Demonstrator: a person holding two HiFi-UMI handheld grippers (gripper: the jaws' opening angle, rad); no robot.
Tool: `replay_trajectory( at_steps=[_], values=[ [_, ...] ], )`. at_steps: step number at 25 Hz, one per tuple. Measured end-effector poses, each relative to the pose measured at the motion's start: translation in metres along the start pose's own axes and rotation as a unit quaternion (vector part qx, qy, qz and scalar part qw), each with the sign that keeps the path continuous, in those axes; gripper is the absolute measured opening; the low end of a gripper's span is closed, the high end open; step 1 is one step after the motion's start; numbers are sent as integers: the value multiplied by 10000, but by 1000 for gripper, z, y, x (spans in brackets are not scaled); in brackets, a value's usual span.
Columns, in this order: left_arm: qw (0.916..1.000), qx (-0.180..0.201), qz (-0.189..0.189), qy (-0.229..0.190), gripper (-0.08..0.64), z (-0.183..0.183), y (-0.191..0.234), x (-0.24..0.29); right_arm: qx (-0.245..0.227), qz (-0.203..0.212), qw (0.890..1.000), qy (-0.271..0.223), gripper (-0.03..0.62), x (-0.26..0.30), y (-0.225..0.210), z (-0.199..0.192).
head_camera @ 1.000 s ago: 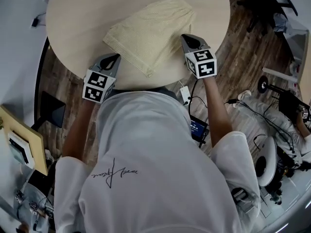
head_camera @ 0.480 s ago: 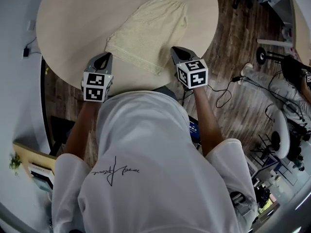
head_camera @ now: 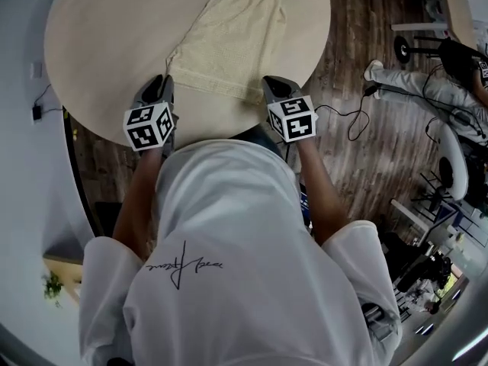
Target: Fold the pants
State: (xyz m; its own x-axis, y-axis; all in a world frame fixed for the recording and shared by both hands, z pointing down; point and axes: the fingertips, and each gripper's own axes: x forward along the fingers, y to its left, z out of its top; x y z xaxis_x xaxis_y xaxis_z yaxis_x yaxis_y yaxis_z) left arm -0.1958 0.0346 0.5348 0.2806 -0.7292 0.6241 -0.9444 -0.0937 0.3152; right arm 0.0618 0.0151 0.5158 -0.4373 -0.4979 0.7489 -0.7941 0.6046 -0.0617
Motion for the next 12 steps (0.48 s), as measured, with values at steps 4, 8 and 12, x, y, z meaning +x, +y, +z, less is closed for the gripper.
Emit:
replay_trajectory(
  at_steps=[4,8,12],
  values=[
    [9997,-226,-29,121,150,-9,4,12,1111,-442,9927,-152,-2,-4,-10,-16],
    [9988,-333,-68,344,169,-17,3,24,2520,-508,9653,-451,-1,-4,-16,-29],
    [9967,-317,-39,749,167,-33,4,34,2883,-728,9540,-393,-2,0,-8,-46]
  ],
)
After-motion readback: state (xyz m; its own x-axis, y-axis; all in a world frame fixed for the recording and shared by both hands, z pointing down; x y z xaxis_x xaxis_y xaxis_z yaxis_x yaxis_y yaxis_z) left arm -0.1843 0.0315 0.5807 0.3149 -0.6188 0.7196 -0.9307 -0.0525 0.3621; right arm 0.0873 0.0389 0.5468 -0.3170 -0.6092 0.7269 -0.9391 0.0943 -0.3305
